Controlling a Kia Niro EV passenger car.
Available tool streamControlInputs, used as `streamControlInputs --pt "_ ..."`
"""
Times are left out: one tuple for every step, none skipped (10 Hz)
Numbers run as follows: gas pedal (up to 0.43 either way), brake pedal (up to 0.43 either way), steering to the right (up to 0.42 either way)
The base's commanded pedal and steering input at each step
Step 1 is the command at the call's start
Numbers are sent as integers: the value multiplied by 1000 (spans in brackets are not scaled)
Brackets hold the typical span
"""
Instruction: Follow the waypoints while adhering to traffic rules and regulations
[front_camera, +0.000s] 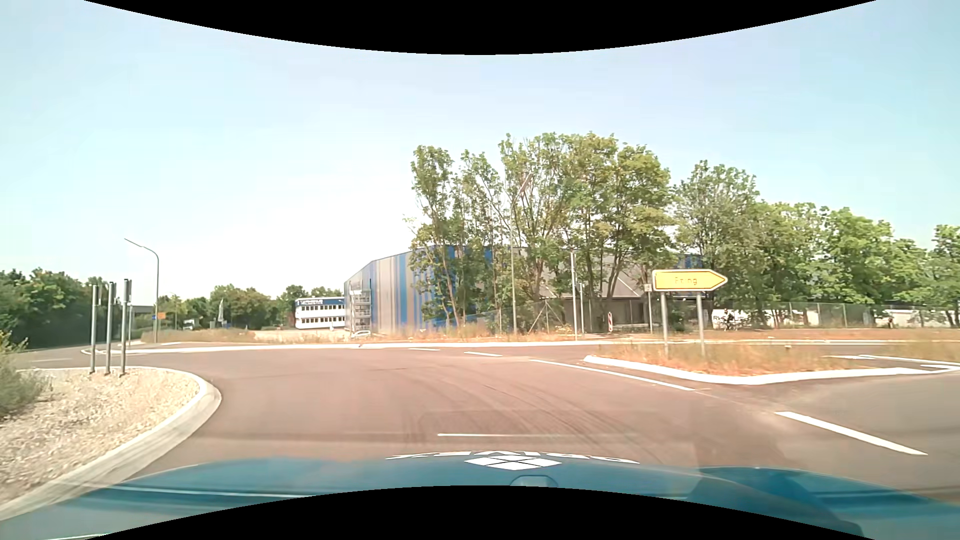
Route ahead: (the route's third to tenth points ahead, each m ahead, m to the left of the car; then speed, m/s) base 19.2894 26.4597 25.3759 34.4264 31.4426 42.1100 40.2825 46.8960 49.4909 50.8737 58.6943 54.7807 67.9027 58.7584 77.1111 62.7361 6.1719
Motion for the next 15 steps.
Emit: streamControlInputs --pt "79 0 -202" --pt "98 0 -209" --pt "98 0 -225" --pt "98 0 -239" --pt "98 0 -247" --pt "98 0 -255" --pt "98 0 -257" --pt "118 0 -265" --pt "138 0 -273" --pt "138 0 -274" --pt "138 0 -274" --pt "138 0 -274" --pt "138 0 -274" --pt "138 0 -274" --pt "138 0 -274"
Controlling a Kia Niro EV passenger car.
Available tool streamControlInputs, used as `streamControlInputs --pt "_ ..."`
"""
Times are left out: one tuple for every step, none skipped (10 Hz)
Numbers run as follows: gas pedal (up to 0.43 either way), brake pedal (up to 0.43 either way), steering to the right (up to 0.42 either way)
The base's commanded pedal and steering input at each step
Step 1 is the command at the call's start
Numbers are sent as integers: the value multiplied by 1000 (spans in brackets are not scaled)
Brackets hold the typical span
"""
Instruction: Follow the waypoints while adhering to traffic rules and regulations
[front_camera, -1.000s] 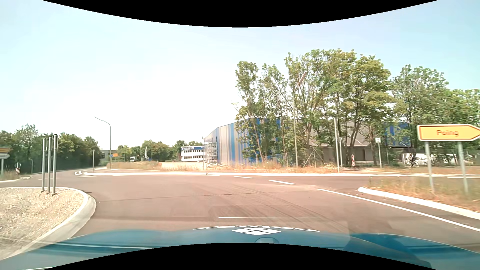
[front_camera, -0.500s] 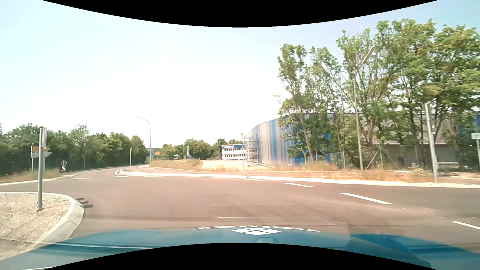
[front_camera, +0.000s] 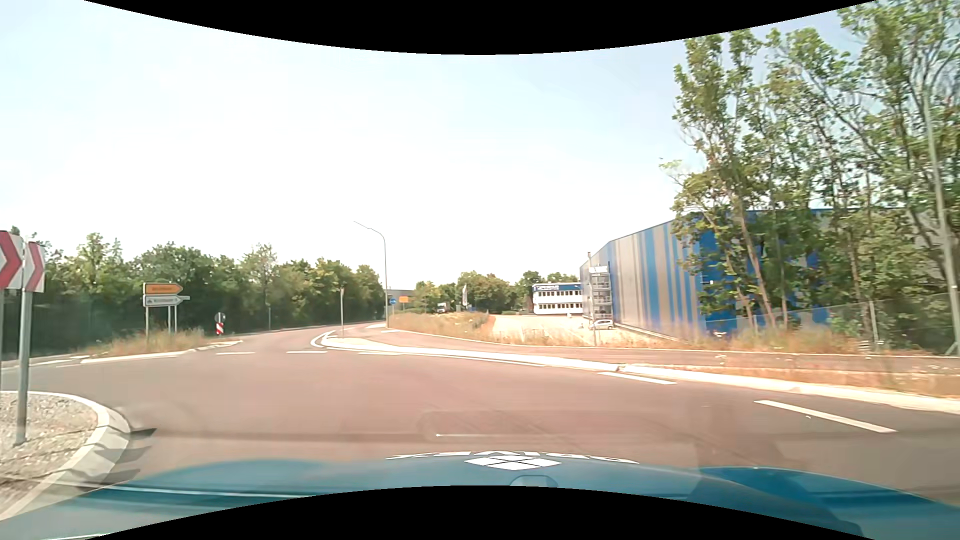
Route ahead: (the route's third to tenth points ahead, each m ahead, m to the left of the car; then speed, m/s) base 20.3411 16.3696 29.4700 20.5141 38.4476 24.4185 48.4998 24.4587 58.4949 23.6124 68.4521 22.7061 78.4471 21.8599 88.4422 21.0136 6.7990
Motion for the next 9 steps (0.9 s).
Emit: streamControlInputs --pt "138 0 -274" --pt "138 0 -274" --pt "138 0 -273" --pt "138 0 -268" --pt "138 0 -262" --pt "138 0 -252" --pt "138 0 -249" --pt "138 0 -247" --pt "138 0 -243"
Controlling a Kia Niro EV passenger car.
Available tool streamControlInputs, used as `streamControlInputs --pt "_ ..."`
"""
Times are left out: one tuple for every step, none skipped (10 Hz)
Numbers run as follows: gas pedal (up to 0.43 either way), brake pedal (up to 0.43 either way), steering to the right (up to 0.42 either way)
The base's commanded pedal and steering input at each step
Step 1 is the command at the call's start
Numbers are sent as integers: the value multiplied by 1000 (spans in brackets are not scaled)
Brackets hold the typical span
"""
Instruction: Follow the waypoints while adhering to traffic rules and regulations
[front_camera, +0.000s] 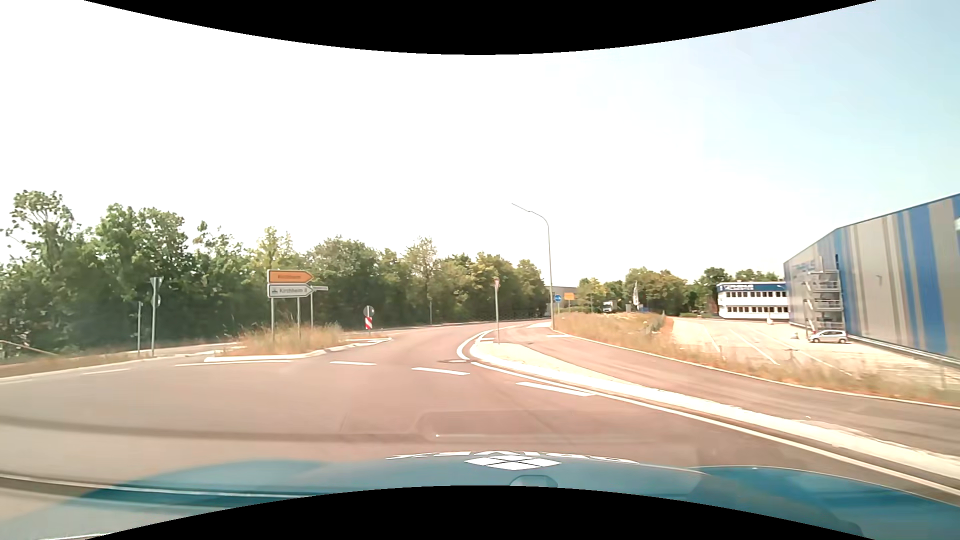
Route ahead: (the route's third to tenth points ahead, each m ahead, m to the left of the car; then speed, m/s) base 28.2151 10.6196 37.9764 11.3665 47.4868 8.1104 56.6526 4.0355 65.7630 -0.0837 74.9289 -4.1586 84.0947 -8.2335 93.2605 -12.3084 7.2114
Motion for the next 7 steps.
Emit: streamControlInputs --pt "138 0 -230" --pt "138 0 -209" --pt "138 0 -191" --pt "138 0 -163" --pt "138 0 -122" --pt "138 0 -85" --pt "150 0 -55"
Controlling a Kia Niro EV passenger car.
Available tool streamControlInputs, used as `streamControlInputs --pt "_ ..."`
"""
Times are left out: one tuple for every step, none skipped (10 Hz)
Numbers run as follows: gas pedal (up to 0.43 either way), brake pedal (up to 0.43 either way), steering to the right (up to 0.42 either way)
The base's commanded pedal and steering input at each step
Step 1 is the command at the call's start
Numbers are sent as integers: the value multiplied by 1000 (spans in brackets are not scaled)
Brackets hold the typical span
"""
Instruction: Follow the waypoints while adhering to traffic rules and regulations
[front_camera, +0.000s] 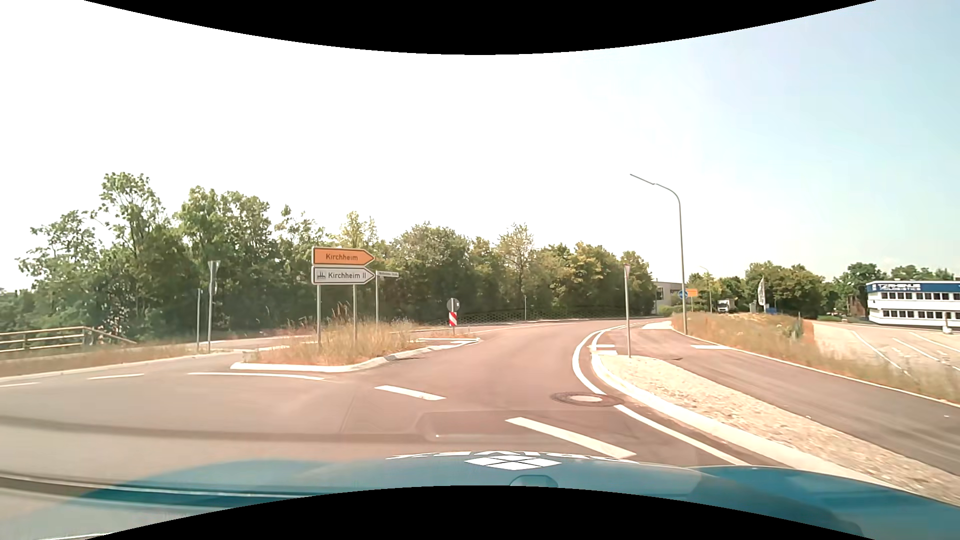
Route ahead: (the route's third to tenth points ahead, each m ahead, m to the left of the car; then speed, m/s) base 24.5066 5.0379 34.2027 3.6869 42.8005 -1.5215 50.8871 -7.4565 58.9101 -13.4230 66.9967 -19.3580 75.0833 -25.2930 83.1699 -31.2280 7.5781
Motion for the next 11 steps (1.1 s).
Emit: streamControlInputs --pt "169 0 -22" --pt "169 0 -3" --pt "189 0 18" --pt "189 0 27" --pt "189 0 33" --pt "189 0 48" --pt "189 0 62" --pt "189 0 68" --pt "189 0 75" --pt "189 0 78" --pt "189 0 78"
